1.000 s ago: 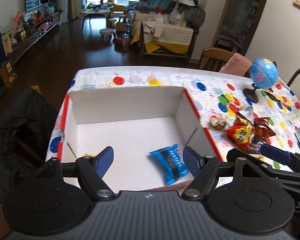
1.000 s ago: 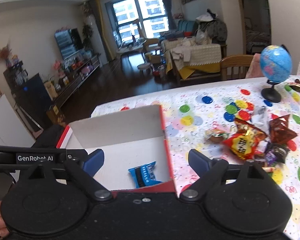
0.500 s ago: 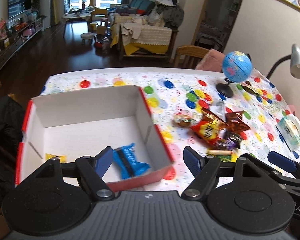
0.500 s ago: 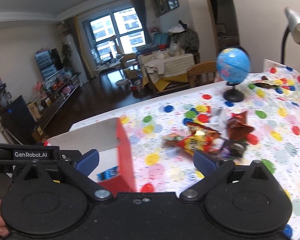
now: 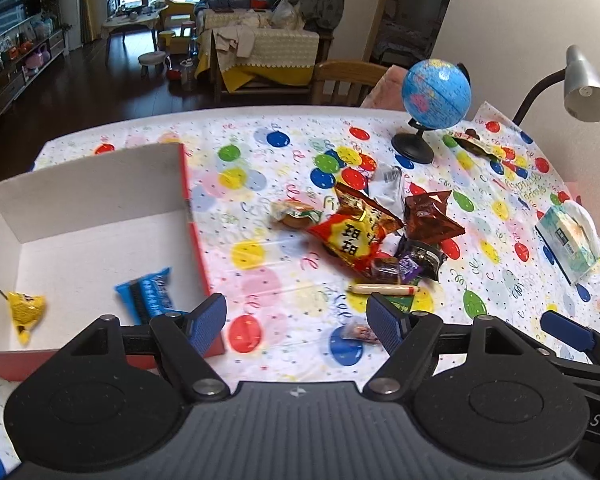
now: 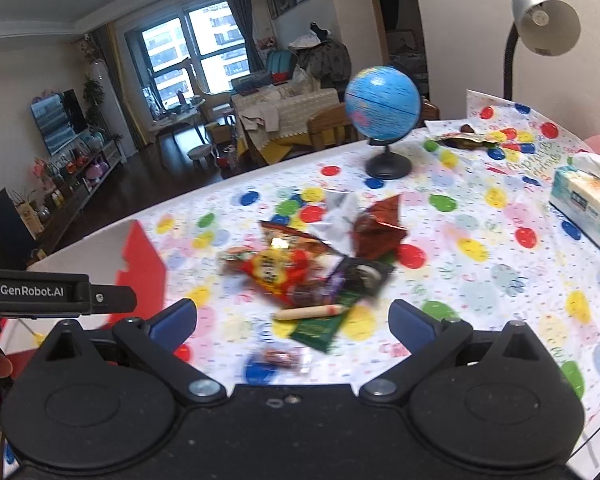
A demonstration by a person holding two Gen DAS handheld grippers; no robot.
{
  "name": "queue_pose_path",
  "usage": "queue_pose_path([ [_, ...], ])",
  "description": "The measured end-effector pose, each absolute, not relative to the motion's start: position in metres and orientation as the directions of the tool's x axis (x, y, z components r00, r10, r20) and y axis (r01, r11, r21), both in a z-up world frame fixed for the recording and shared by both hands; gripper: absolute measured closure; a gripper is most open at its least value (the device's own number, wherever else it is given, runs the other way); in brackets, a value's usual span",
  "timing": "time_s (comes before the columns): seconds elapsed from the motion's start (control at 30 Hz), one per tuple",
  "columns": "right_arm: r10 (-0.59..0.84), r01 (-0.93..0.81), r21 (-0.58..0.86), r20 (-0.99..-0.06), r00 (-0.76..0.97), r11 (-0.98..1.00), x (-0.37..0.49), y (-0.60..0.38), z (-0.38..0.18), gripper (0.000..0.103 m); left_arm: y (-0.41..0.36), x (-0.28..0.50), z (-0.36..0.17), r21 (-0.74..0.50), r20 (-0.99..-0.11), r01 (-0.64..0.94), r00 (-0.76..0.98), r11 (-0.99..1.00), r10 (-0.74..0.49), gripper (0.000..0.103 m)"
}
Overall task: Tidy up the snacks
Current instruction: 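Lift both tools out of the box back toward the snack pile, then grasp red-yellow chip bag with left tool while right tool grasps brown foil bag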
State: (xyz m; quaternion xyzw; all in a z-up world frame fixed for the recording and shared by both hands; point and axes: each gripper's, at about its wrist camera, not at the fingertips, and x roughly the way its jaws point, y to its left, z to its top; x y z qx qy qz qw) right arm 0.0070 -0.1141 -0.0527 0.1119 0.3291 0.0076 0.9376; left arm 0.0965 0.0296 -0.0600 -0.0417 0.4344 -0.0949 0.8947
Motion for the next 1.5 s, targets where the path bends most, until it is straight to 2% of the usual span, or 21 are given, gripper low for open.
queue_pose_path([
  [0.37,0.051,0.046,0.134,-0.643,0.764,0.99,0.049,-0.171,-0.075,0.003,-0.028,0.143,-0.082,-0.129,-0.778,0.149,0.598,0.98,-0.193,0.026],
  [0.8,0.071,0.023,0.127,-0.688,0.722,0.992,0.113,-0.196,-0.109,0.006,-0.065,0.206,-0.117,-0.062,-0.821,0.188,0.549,0.98,-0.157,0.026],
  [1.13,0.035,0.05,0.104,-0.684,0.729,0.993,0.169,-0.207,-0.118,0.007,-0.089,0.25,-0.145,-0.065,-0.856,0.233,0.486,0.97,-0.174,0.026],
  [1.5,0.041,0.072,0.122,-0.734,0.678,0.99,0.218,-0.21,-0.152,0.011,-0.098,0.273,-0.165,-0.042,-0.867,0.249,0.472,0.968,-0.16,0.026],
])
